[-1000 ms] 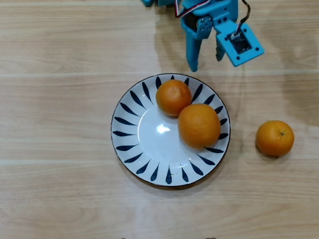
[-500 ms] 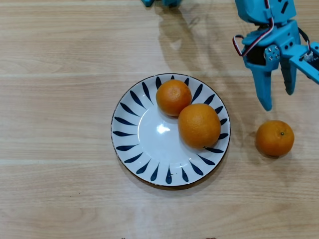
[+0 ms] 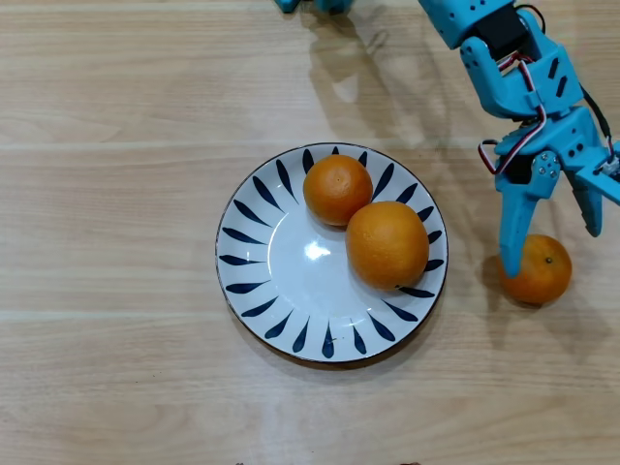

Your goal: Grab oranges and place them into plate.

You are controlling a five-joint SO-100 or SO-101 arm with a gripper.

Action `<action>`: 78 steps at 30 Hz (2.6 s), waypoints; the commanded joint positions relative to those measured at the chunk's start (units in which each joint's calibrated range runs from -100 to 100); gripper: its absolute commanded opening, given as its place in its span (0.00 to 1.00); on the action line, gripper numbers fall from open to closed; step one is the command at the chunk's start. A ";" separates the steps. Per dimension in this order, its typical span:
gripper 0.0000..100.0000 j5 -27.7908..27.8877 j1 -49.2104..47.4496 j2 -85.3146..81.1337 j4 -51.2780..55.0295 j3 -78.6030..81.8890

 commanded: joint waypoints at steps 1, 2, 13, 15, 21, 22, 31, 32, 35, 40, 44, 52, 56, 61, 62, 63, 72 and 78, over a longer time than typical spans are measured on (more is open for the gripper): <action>0.44 -1.37 -1.17 2.46 -5.06 -0.78; 0.44 -1.47 -1.33 3.56 -6.18 -0.87; 0.42 -5.29 -2.22 13.78 -12.71 -0.96; 0.42 -5.71 -2.13 14.46 -12.71 -0.96; 0.41 -6.12 -1.89 15.73 -12.71 -0.96; 0.39 -6.12 -1.89 15.73 -12.71 -0.96; 0.34 -5.92 -1.49 14.97 -12.54 -0.96; 0.34 -5.86 -1.49 14.80 -12.46 -0.96; 0.34 -5.71 -1.73 13.53 -11.94 -2.04; 0.35 -3.41 -1.81 8.29 -11.60 -2.41; 0.34 -2.99 -1.49 3.13 -4.98 -2.77; 0.34 1.19 1.49 -8.95 11.44 -2.32; 0.34 4.59 5.85 -16.90 21.75 -1.32; 0.34 8.04 16.41 -32.62 24.50 15.70; 0.34 8.62 18.35 -35.24 24.50 18.78; 0.34 9.40 20.45 -37.78 24.50 21.77; 0.34 15.41 34.72 -45.13 19.86 35.26; 0.35 15.41 35.45 -42.60 15.39 38.06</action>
